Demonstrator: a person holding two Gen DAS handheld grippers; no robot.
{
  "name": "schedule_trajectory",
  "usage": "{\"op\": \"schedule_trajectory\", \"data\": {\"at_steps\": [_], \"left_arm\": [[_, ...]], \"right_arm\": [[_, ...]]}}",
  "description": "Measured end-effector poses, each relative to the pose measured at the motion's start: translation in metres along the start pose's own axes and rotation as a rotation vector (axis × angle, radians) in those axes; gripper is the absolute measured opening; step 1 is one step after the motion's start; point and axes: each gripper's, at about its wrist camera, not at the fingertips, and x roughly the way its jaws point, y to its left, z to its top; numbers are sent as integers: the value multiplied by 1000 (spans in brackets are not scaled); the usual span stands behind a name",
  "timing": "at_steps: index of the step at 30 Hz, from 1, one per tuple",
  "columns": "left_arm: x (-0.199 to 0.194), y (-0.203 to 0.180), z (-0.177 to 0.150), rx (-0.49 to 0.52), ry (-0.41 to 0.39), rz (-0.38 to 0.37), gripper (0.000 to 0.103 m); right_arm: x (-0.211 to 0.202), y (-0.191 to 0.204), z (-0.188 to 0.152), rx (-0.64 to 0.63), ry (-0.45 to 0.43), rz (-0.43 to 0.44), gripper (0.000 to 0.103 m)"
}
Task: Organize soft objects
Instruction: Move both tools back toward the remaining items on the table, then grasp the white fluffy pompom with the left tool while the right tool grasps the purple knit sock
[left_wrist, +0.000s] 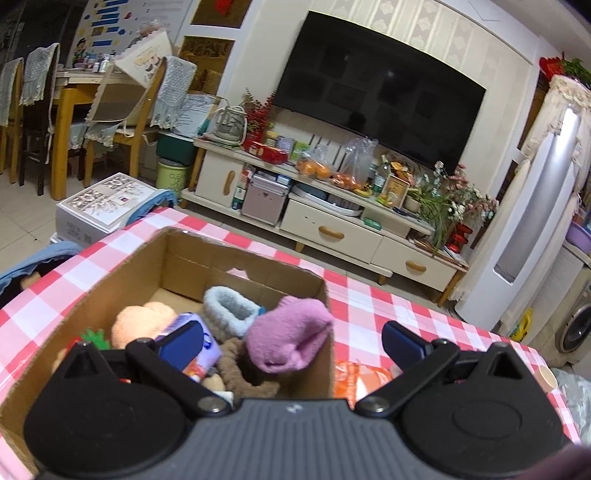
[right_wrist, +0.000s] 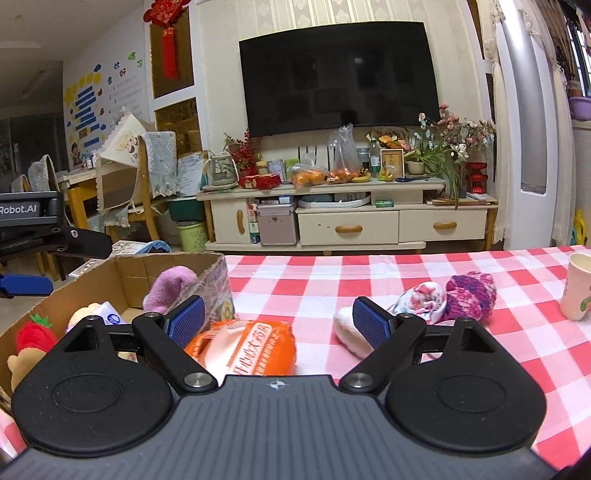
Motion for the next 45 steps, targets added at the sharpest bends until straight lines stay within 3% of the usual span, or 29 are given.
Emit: {"op": "schedule_trajectory", "data": {"at_steps": [28, 45], "left_arm": [[18, -94, -45, 251, 57, -146, 102], [30, -167, -106, 463, 184, -357, 102]], "right_arm": [[-7, -45, -9, 118, -19, -190, 103], [9, -87, -22, 261, 27, -281, 103]]}}
